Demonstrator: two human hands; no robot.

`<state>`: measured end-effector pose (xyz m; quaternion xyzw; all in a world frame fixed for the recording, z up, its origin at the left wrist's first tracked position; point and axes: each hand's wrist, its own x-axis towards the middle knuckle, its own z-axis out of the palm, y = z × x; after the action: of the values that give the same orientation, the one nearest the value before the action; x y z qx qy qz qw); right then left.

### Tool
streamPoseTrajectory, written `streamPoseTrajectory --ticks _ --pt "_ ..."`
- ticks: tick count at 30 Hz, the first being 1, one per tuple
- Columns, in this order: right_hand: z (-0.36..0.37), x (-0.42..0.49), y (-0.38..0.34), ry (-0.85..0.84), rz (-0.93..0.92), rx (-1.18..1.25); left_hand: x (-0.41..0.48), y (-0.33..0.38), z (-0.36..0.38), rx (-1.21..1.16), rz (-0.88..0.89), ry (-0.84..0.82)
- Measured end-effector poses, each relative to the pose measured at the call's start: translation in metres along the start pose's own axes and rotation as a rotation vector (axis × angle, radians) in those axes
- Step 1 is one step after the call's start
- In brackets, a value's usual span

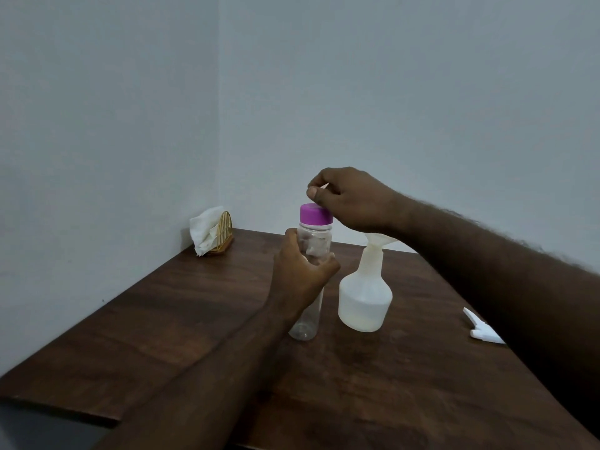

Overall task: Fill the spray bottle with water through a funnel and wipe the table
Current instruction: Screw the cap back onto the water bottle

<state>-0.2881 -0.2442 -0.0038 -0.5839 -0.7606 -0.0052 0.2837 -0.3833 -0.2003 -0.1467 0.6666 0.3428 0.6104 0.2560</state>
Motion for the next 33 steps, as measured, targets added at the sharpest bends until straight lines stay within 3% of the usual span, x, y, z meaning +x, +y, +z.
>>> streamPoseTrajectory --ticks 6,11,17,25,28,33 --pt "-0.001 0.002 0.006 0.047 0.019 -0.119 0.001 -0.002 0.001 -0.006 0.012 0.002" --pt "-0.006 -0.001 -0.001 -0.202 0.017 -0.089 0.001 -0.001 -0.001 0.033 0.001 0.0" --pt "-0.011 0.007 -0.005 -0.373 -0.005 0.023 0.001 -0.001 -0.002 0.016 -0.003 -0.005" --pt "-0.016 0.011 0.002 -0.479 -0.012 0.127 0.001 0.0 -0.003 -0.004 0.002 -0.024" --pt "-0.022 0.012 -0.012 -0.453 0.036 0.015 0.001 0.0 -0.003 0.018 -0.008 -0.034" --pt "-0.016 0.019 -0.033 -0.346 0.086 -0.437 0.001 -0.001 -0.002 0.045 0.012 -0.023"
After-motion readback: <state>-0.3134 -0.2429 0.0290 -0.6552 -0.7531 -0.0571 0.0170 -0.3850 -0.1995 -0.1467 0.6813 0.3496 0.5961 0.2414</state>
